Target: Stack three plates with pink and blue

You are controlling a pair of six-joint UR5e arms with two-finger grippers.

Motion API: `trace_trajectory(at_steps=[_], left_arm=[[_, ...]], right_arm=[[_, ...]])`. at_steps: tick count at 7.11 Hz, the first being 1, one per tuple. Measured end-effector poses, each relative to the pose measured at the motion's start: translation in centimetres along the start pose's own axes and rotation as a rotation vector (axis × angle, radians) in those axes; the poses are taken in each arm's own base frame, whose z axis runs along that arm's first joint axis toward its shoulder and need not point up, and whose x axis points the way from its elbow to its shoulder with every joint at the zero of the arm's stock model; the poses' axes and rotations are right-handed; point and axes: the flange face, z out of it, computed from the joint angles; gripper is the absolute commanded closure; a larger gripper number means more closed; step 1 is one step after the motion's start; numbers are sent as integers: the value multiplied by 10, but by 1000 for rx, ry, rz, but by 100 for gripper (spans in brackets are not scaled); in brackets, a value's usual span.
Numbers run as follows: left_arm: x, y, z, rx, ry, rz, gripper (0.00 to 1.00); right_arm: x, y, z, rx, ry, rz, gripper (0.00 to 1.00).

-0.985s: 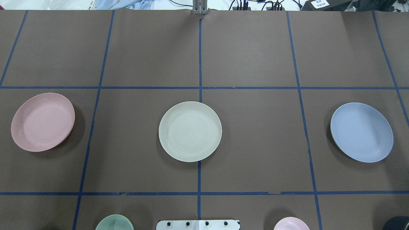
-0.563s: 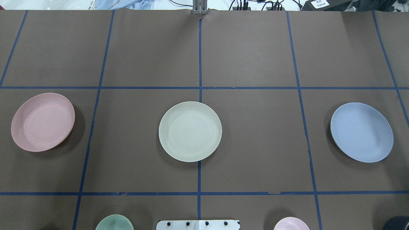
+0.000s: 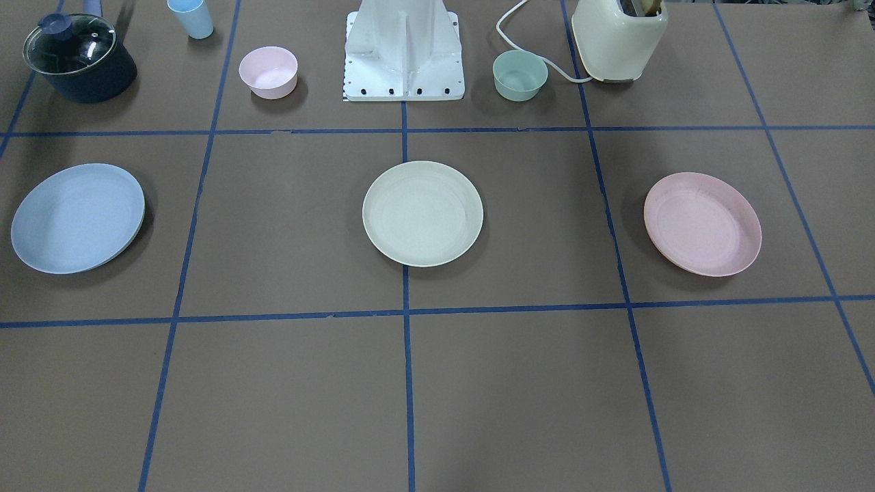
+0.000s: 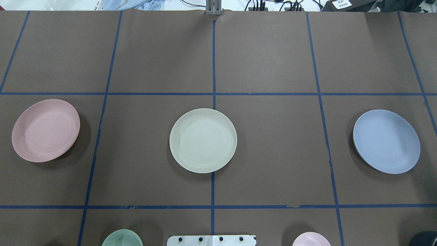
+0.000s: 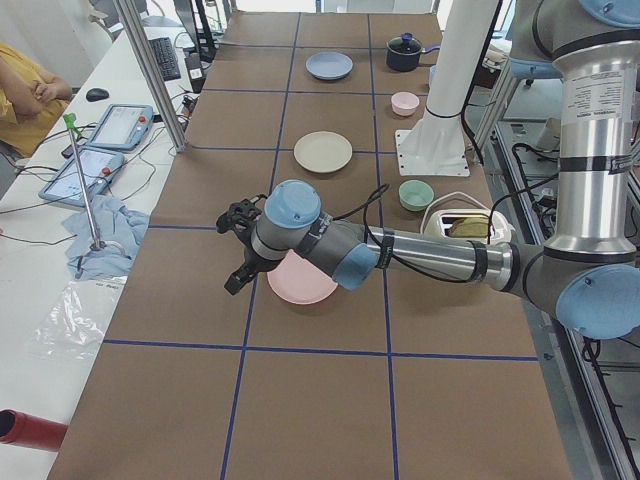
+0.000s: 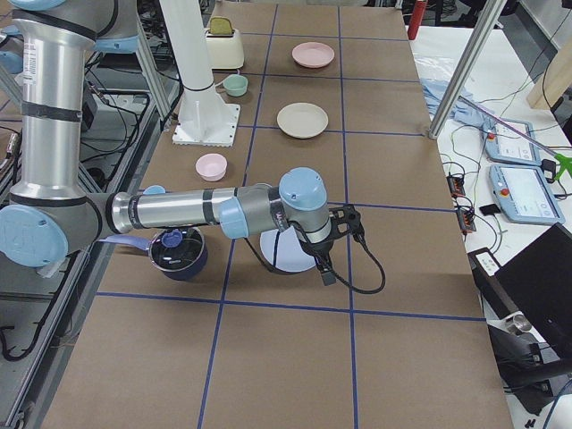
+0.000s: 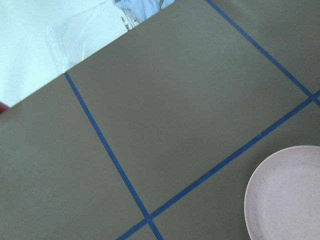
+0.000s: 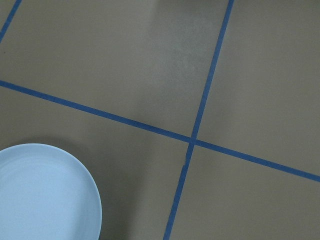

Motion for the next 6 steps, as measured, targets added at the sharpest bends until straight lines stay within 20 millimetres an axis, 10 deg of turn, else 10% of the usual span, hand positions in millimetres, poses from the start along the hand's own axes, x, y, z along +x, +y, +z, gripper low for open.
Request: trace_trajectory(at_steps=[6], left_arm=[[86,100,145,11,15,-347,7]], right_arm=[[0,4,7,5,-20,5,0]])
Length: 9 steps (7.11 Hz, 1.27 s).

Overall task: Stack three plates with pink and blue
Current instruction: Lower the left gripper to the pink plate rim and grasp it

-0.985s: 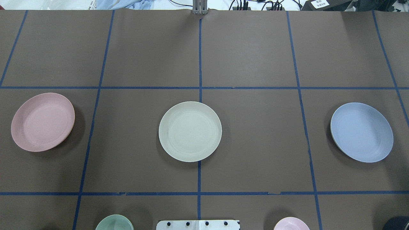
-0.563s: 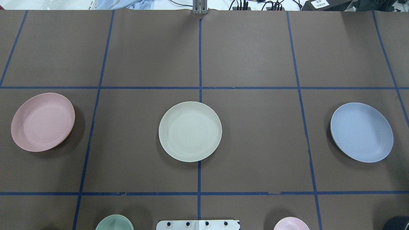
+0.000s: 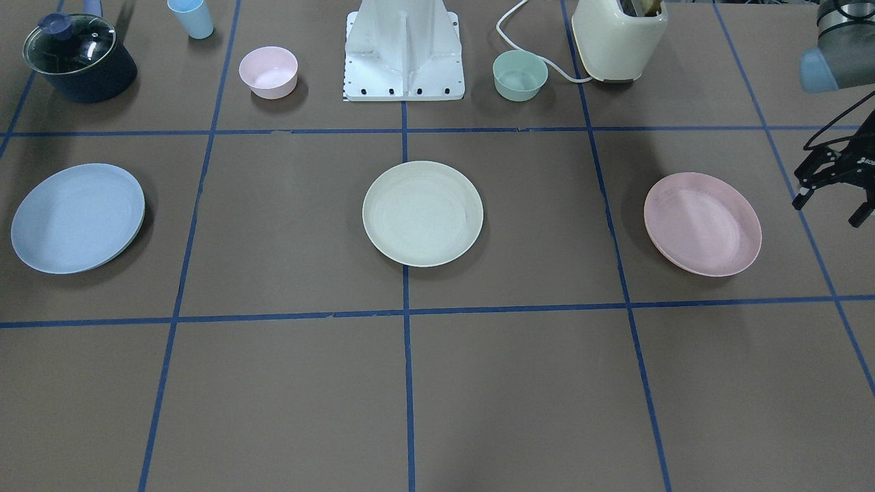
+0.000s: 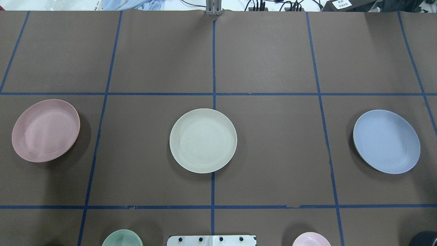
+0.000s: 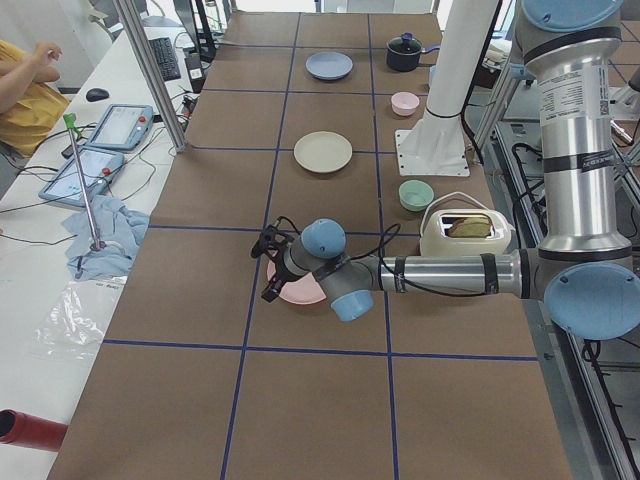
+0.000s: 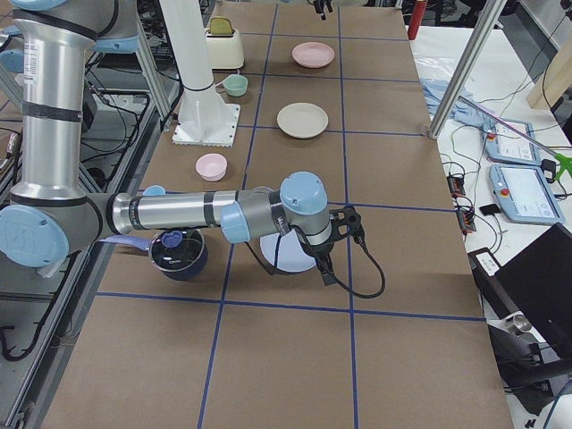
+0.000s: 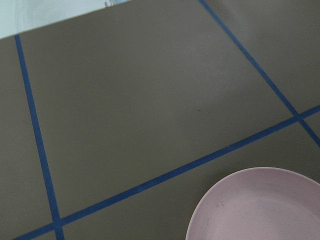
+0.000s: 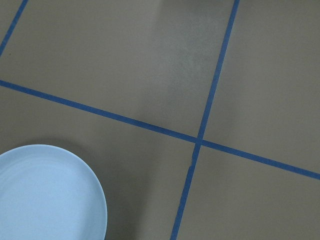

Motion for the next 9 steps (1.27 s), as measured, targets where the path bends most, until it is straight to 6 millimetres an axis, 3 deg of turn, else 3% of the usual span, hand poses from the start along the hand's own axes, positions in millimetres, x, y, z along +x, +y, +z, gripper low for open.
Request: trace_trajectory(at_steps=[2,4,5,6,9], left_arm=[[23,30,42,12,-39,-125,13],[41,53,66,-2,-42,-170,19],[38,63,72,-5,-45,-171,37],[34,70,75,-3,-46,-167,96],[39,66,76,12,-25,-153,100]], right_arm=[[0,1,0,-1,0,1,0],[0,1,1,-2,0,2,0],[1,2,1,-2,0,2,0],[1,2,1,-2,0,3,0],[0,1,0,-1,0,3,0]])
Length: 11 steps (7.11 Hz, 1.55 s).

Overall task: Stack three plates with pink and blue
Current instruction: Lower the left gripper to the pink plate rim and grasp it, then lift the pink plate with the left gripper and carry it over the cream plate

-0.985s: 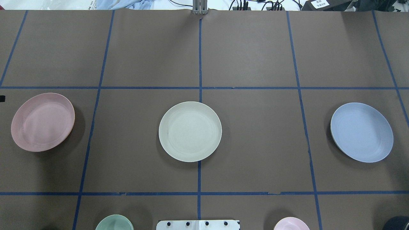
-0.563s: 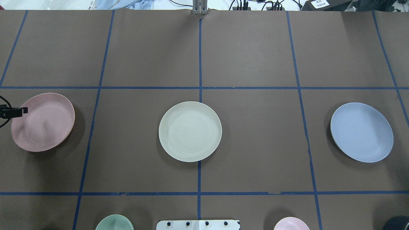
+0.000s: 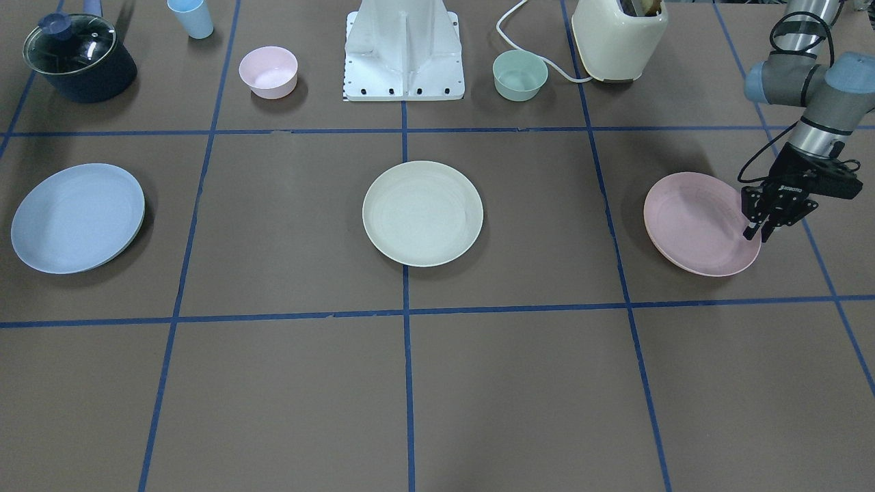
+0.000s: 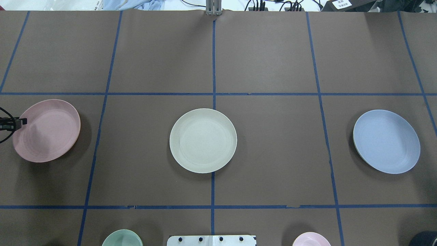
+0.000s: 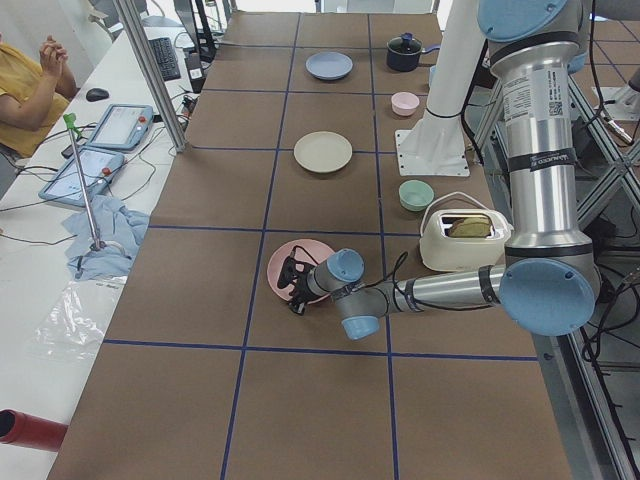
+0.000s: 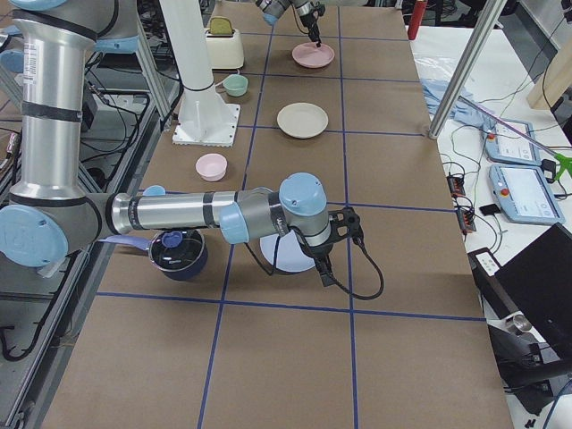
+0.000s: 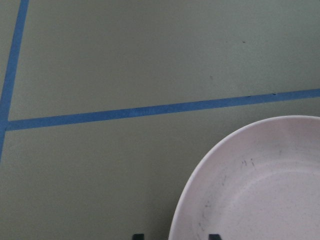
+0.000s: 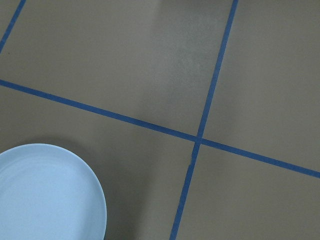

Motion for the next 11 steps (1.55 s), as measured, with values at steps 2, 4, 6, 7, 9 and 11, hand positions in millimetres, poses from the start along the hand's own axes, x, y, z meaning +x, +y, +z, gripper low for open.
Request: trace_trajectory(at_steps=[2,4,6,7,9,11], left_arm=[[9,-5,-4,3,23,6,100],[37,-16,-20,-21,110,19,100],[82,-44,-37,-44,169,26,100],[120,-71,-46,-55,168,12,100],[212,-117,-60,-82,175,-72,100],[326,-122,-40,-122,202,-165,100]], right_arm=[[0,0,0,0,-1,0,0],[0,0,0,0,-2,1,0],[0,1,0,-1,-3,1,0],[0,1,0,-1,-4,1,0],[0,3,1,-3,-5,4,0],[1,4,1,-5,-5,5,0]])
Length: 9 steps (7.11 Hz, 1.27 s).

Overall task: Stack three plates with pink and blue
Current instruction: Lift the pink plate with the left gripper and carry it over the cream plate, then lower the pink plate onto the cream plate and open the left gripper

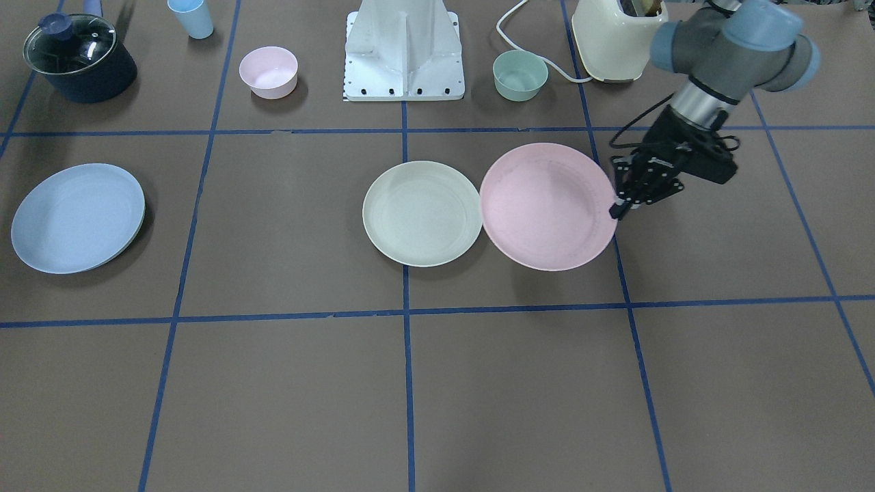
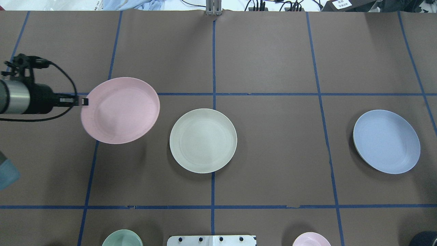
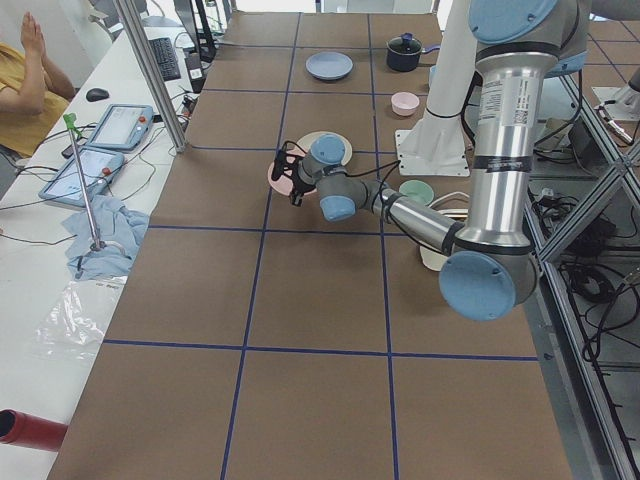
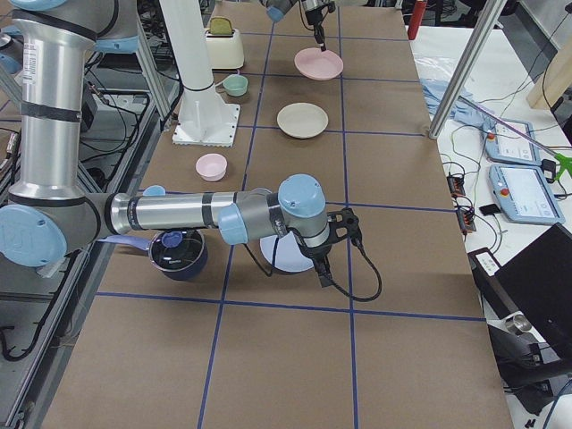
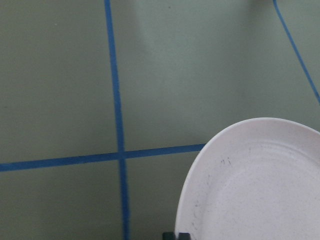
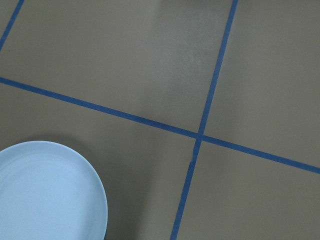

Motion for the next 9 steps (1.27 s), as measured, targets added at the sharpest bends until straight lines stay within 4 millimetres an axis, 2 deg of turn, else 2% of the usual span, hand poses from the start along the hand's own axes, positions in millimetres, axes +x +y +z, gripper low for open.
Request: trace_trajectory(at_steps=[1,2,3,4,5,6,9], left_arm=[[54,15,26,-16,9,-48,100],[96,33,50,-28,6,-87,100],[121,45,69,-33,-1,-112,100],[131,53,82,-40,-9,-122,100],[134,60,90,-48,-16,-123,77],[134,63,94,-52,-22,-121,1],[131,64,92,-53,-24,-81,0]], right_arm=[[0,0,0,0,0,0,0],[0,0,0,0,0,0,0],[0,0,0,1,0,0,0],[0,0,0,1,-1,0,0],[-1,0,0,1,-2,1,0],[-1,0,0,1,-3,1,0],[-1,0,0,1,-4,1,0]])
